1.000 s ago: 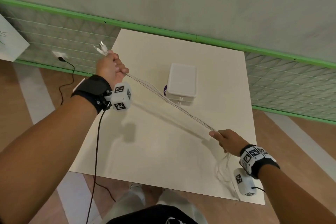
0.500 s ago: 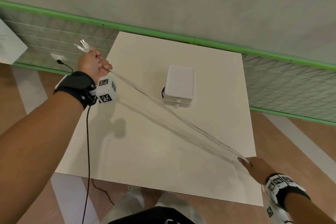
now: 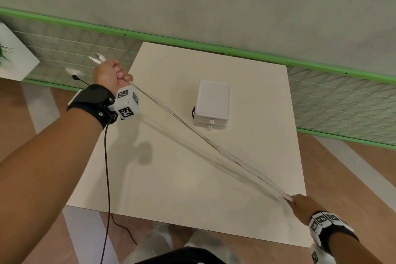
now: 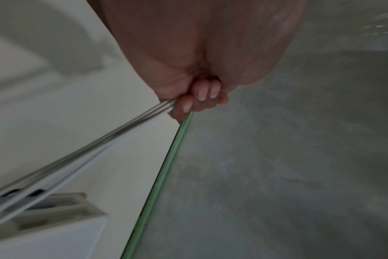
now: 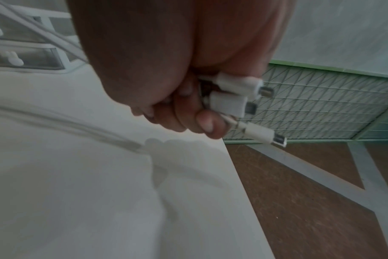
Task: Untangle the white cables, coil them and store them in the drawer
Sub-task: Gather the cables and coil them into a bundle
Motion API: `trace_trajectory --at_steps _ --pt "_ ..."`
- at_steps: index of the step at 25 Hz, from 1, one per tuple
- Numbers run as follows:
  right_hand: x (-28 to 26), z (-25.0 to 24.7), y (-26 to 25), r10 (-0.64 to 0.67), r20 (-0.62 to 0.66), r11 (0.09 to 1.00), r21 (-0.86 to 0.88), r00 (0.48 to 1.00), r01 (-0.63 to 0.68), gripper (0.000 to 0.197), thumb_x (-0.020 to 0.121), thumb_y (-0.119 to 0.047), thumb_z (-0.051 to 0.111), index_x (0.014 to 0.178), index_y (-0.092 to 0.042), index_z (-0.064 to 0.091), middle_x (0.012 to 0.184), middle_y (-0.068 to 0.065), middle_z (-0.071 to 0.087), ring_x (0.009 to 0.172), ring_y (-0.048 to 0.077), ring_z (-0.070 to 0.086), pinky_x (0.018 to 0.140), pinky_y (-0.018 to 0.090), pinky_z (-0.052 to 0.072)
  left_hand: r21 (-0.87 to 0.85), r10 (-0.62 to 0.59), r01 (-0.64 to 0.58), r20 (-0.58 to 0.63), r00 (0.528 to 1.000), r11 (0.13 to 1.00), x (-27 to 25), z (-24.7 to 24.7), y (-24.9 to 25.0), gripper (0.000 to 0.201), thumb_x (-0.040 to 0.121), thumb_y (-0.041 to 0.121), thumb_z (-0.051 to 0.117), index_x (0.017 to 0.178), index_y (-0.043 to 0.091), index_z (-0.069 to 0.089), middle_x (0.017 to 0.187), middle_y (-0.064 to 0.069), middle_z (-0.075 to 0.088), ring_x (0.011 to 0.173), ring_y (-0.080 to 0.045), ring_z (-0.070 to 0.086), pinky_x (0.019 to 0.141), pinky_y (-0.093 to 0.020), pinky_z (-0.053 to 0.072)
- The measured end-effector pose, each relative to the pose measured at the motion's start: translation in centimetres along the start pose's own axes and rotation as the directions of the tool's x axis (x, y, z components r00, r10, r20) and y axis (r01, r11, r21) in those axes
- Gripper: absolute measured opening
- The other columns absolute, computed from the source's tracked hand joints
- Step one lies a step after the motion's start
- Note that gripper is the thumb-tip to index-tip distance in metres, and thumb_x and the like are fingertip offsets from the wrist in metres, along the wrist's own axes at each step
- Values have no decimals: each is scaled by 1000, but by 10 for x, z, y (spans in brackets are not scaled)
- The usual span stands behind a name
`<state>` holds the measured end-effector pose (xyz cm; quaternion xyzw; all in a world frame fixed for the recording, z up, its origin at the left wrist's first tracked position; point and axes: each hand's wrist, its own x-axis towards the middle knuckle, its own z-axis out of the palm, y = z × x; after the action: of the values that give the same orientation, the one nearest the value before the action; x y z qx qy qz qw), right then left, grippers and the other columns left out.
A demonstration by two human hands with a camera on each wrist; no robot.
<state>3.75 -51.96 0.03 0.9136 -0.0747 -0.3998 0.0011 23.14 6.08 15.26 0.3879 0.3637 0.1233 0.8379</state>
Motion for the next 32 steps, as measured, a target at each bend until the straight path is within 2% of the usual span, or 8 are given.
trace_trajectory --at_steps 2,6,9,13,16,21,27,32 --pt "4 0 3 51 128 997 -61 990 -44 48 94 -67 39 93 -20 51 89 -5 59 97 19 65 69 25 44 119 -44 36 70 997 992 -12 -5 -20 21 101 11 37 83 14 48 44 7 34 35 -9 26 38 -19 23" --pt "6 -17 -13 46 209 992 -126 977 -20 114 56 -95 49 139 -19 41 141 2 53 126 21 53 102 35 44 239 -263 208 230 937 948 -44 -10 -75 28 100 29 41 74 19 45 46 8 33 36 -9 25 38 -22 20" --pt "1 -45 -50 10 79 985 -175 997 4 114 63 -92 51 150 -20 32 154 10 36 140 30 37 112 42 37 361 -299 188 279 913 913 -67 -4 -104 30 103 30 39 75 21 43 52 6 32 40 -9 25 41 -24 20" --pt "-18 -96 -130 -324 -174 932 111 930 346 87 82 -70 58 149 -19 36 152 7 41 138 24 40 115 38 33 482 -314 105 377 871 870 -100 8 -125 31 105 25 38 74 21 41 54 6 29 42 -8 22 45 -25 17" --pt "-48 -120 -211 -550 -274 693 379 789 614 73 90 -59 58 149 -24 34 147 -6 49 131 15 49 112 35 37 455 -386 155 473 792 877 -121 12 -136 34 105 26 38 72 20 38 56 4 28 44 -9 22 47 -26 19" --pt "-65 -131 -280 -645 -271 452 618 715 643 33 98 -41 50 121 -17 49 96 -6 73 86 22 67 82 35 50 384 -359 153 549 755 911 -130 16 -125 35 105 31 38 73 18 40 62 0 31 48 -13 29 53 -30 21" --pt "-64 -123 -277 -668 -286 610 319 687 725 27 107 -22 28 103 -17 54 80 -10 52 76 15 56 78 32 48 337 -305 141 504 808 931 -126 6 -127 25 107 20 38 91 7 52 74 -8 54 65 -23 56 67 -36 54" --pt "-63 -108 -269 -661 -270 669 210 700 713 19 106 -14 29 98 -17 46 74 -14 46 61 3 43 69 28 35 272 -375 287 369 850 919 -117 8 -135 17 105 17 47 96 4 56 80 -9 58 65 -19 58 65 -32 53"
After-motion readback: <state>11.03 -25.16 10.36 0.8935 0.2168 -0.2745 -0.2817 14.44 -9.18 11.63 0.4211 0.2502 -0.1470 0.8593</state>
